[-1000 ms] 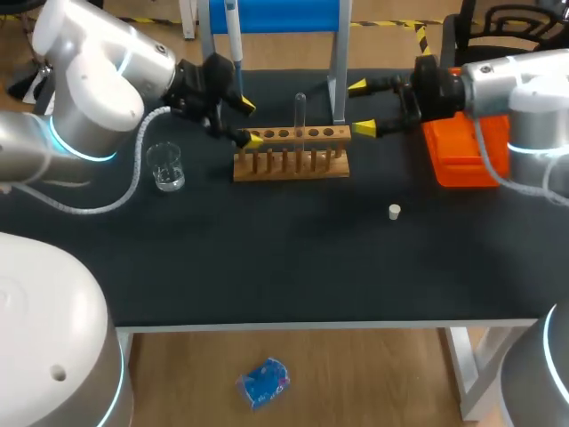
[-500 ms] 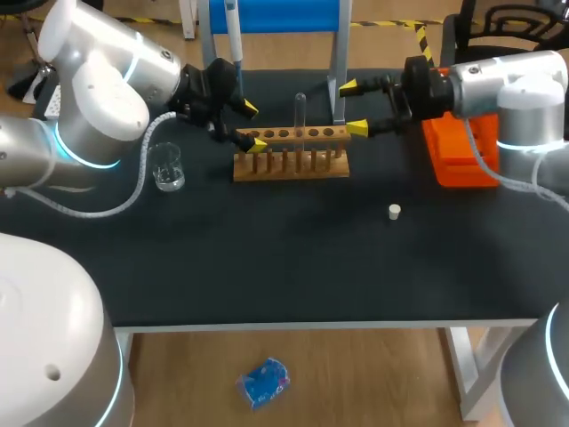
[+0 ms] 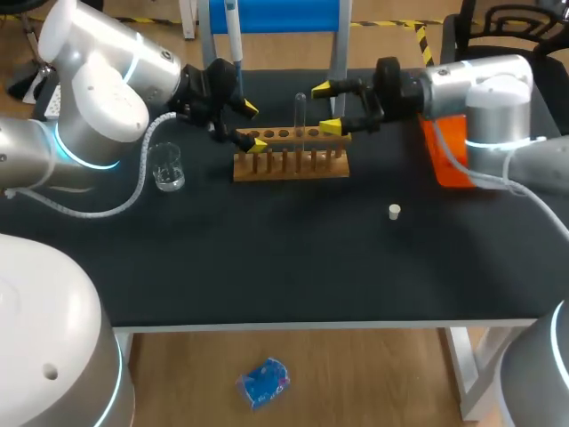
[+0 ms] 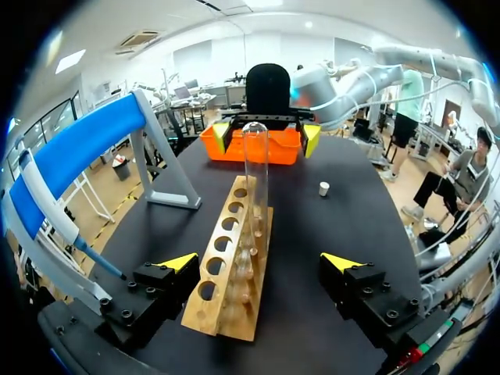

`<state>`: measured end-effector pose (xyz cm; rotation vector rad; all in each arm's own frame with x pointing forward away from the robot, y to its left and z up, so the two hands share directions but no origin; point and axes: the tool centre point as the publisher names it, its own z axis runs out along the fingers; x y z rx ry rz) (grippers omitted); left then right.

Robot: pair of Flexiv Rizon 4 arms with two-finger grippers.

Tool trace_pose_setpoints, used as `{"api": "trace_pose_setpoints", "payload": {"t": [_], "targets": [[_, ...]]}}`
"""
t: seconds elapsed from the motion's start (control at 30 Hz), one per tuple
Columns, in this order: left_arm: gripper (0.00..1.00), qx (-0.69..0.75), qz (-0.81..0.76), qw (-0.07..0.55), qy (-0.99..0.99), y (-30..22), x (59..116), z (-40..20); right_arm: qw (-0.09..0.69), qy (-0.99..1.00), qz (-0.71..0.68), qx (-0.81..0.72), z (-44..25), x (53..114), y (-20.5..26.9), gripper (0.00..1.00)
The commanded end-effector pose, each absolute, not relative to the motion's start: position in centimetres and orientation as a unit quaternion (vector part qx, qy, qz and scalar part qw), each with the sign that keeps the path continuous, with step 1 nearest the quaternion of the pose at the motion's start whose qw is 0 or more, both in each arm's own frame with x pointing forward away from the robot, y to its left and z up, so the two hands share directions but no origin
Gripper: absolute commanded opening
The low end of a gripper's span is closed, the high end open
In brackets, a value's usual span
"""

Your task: Invert the test tube, pick up the pipette, mount the tip to pipette, aspirate from beaker and dispense into the tube, eject the tip, return the pipette, and cap with the stopper.

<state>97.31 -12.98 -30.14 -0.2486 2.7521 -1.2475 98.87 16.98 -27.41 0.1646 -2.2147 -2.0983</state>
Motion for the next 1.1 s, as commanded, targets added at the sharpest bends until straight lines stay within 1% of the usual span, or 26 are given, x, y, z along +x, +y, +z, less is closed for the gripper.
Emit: {"api": "trace_pose_setpoints", "payload": {"t": [0.03, 0.43, 0.47, 0.5, 0.53, 0.57, 0.67, 0.7, 0.73, 0.77, 0.83, 0.9, 1.07, 1.1], "targets": [[1.0, -0.082, -0.41, 0.054, 0.907, -13.0, 97.3, -30.1, 0.062, -0.72, -0.688, 0.068, -28.2, 100.0, 18.3, 1.0], [1.0, -0.082, -0.41, 0.054, 0.907, -13.0, 97.3, -30.1, 0.079, -0.715, -0.691, 0.071, -28.8, 100.2, 20.4, 1.0], [1.0, -0.082, -0.41, 0.054, 0.907, -13.0, 97.3, -30.1, 0.079, -0.715, -0.691, 0.071, -28.8, 100.0, 20.6, 0.97], [1.0, -0.082, -0.41, 0.054, 0.907, -13.0, 97.3, -30.1, 0.08, -0.715, -0.691, 0.071, -28.8, 99.9, 20.6, 0.9], [1.0, -0.082, -0.41, 0.054, 0.907, -13.0, 97.3, -30.1, 0.08, -0.715, -0.691, 0.07, -28.8, 99.8, 20.7, 0.76], [1.0, -0.082, -0.41, 0.054, 0.907, -13.0, 97.3, -30.1, 0.08, -0.716, -0.69, 0.07, -28.8, 99.8, 20.7, 0.7], [1.0, -0.082, -0.41, 0.054, 0.907, -13.0, 97.3, -30.1, 0.079, -0.716, -0.69, 0.069, -28.7, 99.6, 20.7, 0.69], [1.0, -0.082, -0.41, 0.054, 0.907, -13.0, 97.3, -30.1, 0.079, -0.716, -0.691, 0.068, -28.6, 99.5, 20.7, 0.6], [1.0, -0.082, -0.41, 0.054, 0.907, -13.0, 97.3, -30.1, 0.078, -0.716, -0.691, 0.068, -28.6, 99.4, 20.7, 0.56], [1.0, -0.082, -0.41, 0.054, 0.907, -13.0, 97.3, -30.1, 0.077, -0.716, -0.69, 0.068, -28.6, 99.3, 20.6, 0.5], [1.0, -0.082, -0.41, 0.054, 0.907, -13.0, 97.3, -30.1, 0.077, -0.716, -0.691, 0.067, -28.6, 99.3, 20.6, 0.49], [1.0, -0.082, -0.41, 0.054, 0.907, -13.0, 97.3, -30.1, 0.077, -0.716, -0.691, 0.067, -28.6, 99.2, 20.6, 0.45], [1.0, -0.082, -0.41, 0.054, 0.907, -13.0, 97.3, -30.1, 0.079, -0.715, -0.692, 0.066, -28.6, 99.0, 20.7, 0.44], [1.0, -0.082, -0.41, 0.054, 0.907, -13.0, 97.3, -30.1, 0.08, -0.714, -0.692, 0.066, -28.6, 99.0, 20.7, 0.41]]}}
